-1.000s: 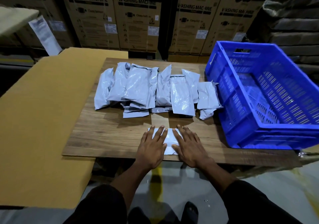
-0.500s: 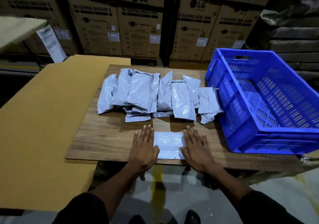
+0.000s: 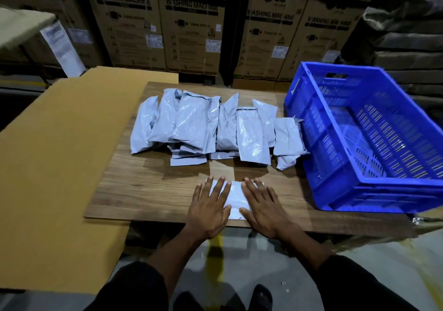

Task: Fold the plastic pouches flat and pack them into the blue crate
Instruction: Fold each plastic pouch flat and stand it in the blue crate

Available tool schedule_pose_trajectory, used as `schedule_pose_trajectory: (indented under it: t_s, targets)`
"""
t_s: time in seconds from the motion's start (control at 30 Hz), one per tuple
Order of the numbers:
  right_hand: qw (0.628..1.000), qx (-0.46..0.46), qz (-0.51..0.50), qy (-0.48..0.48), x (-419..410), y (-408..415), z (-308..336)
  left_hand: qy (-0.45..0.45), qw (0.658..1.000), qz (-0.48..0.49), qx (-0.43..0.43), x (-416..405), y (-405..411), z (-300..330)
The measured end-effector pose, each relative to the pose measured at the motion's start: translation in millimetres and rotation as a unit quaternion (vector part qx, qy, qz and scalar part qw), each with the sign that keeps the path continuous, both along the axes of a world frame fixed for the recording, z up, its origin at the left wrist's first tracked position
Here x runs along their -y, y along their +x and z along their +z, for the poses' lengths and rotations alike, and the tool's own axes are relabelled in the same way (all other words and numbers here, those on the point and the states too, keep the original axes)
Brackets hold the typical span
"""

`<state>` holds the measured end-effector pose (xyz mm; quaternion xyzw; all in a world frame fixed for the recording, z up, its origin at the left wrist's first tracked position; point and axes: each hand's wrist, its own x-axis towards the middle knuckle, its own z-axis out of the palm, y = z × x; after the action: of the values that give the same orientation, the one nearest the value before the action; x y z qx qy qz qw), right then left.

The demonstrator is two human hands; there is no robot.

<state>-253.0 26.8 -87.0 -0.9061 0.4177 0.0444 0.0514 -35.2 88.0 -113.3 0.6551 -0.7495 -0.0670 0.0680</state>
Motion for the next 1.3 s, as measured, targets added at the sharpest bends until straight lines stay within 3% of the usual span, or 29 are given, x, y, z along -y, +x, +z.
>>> schedule_pose_trajectory:
  t_s: [0.23, 0.4, 0.57, 0.67, 0.9, 0.97, 1.07, 1.17, 1.23, 1.3]
  targets:
    - [0.986, 0.084, 0.088, -0.111, -23, -5, 4, -0.005, 0.999, -0.042, 0.013, 13, 16, 5]
    - [0.975, 0.096, 0.12, -0.161, -19, 6, 2, 0.022, 0.999, -0.046, 0.0, 15, 17, 8]
    - [0.973, 0.177, 0.057, -0.138, -15, 15, 15, -0.02, 0.996, -0.089, 0.006, 5, 25, 20]
    - [0.964, 0.229, 0.071, -0.112, -18, 14, 28, -0.03, 0.994, -0.102, -0.027, 6, 33, 26]
    - [0.945, -0.029, 0.285, -0.16, -28, 14, 51, -0.043, 0.99, -0.115, -0.071, 20, 42, 35]
    - [0.942, -0.082, 0.28, -0.167, -16, 21, 54, -0.039, 0.989, -0.122, -0.079, 25, 41, 40]
    - [0.963, -0.063, 0.242, -0.105, 0, 29, 65, -0.054, 0.988, -0.091, -0.113, 25, 39, 43]
    - [0.979, -0.045, 0.19, -0.058, 11, 25, 80, -0.085, 0.972, 0.068, -0.209, 20, 33, 40]
    - [0.987, 0.027, 0.147, -0.057, 13, 15, 91, -0.075, 0.962, 0.138, -0.221, 14, 24, 33]
    - [0.986, 0.108, 0.101, -0.075, 19, 3, 101, -0.077, 0.976, 0.111, -0.17, 8, 11, 22]
